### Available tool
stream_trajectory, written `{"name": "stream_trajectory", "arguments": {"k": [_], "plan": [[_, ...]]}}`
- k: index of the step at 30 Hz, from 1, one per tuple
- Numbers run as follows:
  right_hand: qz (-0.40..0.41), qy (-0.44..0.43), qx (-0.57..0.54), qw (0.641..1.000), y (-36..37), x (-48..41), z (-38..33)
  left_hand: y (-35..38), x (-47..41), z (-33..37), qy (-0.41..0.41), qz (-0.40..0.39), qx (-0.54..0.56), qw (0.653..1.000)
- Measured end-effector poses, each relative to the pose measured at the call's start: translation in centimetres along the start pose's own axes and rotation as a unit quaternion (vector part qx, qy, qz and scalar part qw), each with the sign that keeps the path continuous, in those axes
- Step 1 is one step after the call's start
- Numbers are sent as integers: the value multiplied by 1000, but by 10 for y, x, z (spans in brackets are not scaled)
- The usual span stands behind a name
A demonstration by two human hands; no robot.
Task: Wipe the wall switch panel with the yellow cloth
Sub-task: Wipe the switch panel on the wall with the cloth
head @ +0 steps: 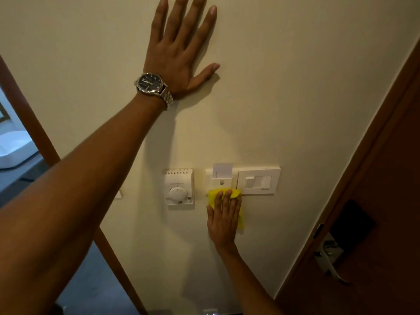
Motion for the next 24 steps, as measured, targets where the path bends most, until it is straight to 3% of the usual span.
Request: {"name": "stream_trajectory", "arguments": {"k": [7,12,15,17,21,24], "plan": [[46,19,6,999,2,-38,-20,2,3,0,6,17,-9,1000],[-45,40,22,998,5,0,2,1,0,0,17,7,-13,1000],[-60,59,27,996,5,3,7,2,2,1,20,6,-17,1000],[-34,51,34,998,6,1,2,2,1,0,19,8,-19,1000],[73,221,-28,972,-1,-23,11,1,1,2,23,4,-9,1000],[55,197,-39,978,7,-19,-2,2,-3,1,20,-1,-6,1000]]}}
Point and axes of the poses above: each hand's wrist, its own x-axis away from the middle knuckle, its own y-axis out of the palm, z = x × y, the point moved 6 cm from there along -x, towards the middle knuckle, and after that the axes turned 15 degrees about z, right-handed, at the moved point
